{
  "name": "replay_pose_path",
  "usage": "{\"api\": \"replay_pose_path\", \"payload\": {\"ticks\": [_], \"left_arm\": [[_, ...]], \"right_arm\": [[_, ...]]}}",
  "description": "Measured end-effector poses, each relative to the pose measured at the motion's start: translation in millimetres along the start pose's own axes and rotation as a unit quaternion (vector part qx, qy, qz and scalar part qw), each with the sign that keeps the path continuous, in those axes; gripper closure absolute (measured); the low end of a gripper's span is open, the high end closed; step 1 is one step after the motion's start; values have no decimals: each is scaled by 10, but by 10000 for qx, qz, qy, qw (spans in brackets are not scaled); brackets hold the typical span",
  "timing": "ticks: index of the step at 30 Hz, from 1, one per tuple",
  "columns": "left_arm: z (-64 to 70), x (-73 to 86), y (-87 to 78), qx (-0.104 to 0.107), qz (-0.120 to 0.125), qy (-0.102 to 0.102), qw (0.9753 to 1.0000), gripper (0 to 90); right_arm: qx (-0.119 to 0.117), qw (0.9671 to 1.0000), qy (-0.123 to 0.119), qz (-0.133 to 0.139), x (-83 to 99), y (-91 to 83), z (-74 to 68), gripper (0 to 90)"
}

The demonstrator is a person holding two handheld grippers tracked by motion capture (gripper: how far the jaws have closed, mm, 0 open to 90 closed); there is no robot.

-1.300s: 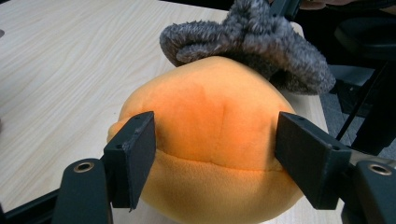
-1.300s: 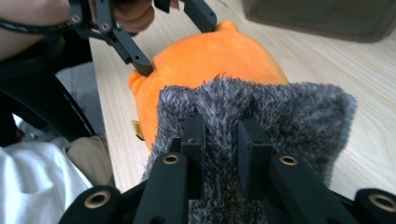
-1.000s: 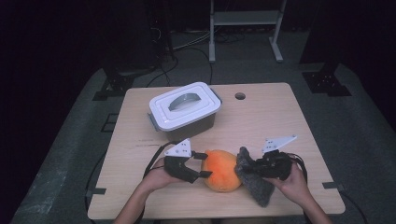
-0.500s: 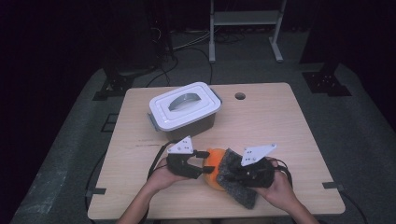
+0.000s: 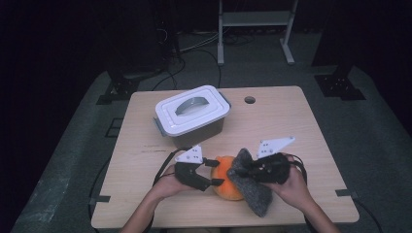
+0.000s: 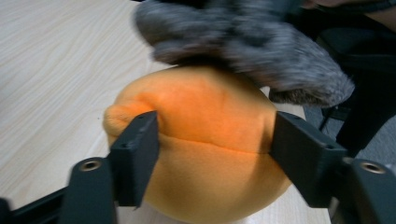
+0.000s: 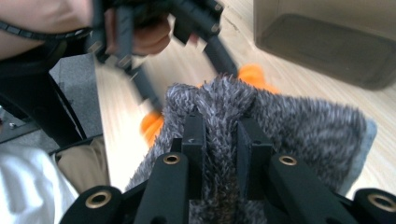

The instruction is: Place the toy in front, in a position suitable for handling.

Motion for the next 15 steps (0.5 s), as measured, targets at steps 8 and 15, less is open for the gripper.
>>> {"api": "replay_pose_path", "payload": {"ticks": [8,15], "left_arm": [[-36,71,-38,-95,-81,32,9999,294],[19,76,-26,-81,-195,242,9995,299]], "right_arm": [[-284,9994,60,-166,-58,235,117,746],[-154,9995,260,-120,114,15,139,750]]}}
Point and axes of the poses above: each handheld gripper's, and its own axes: y roughly forward along the jaws, x roughly out of its underside, z roughly to its right, the point moved 9 cm from there along y, roughly forward along the jaws, and after that the axes turned 13 degrees about -y, right-handed, at the moved point
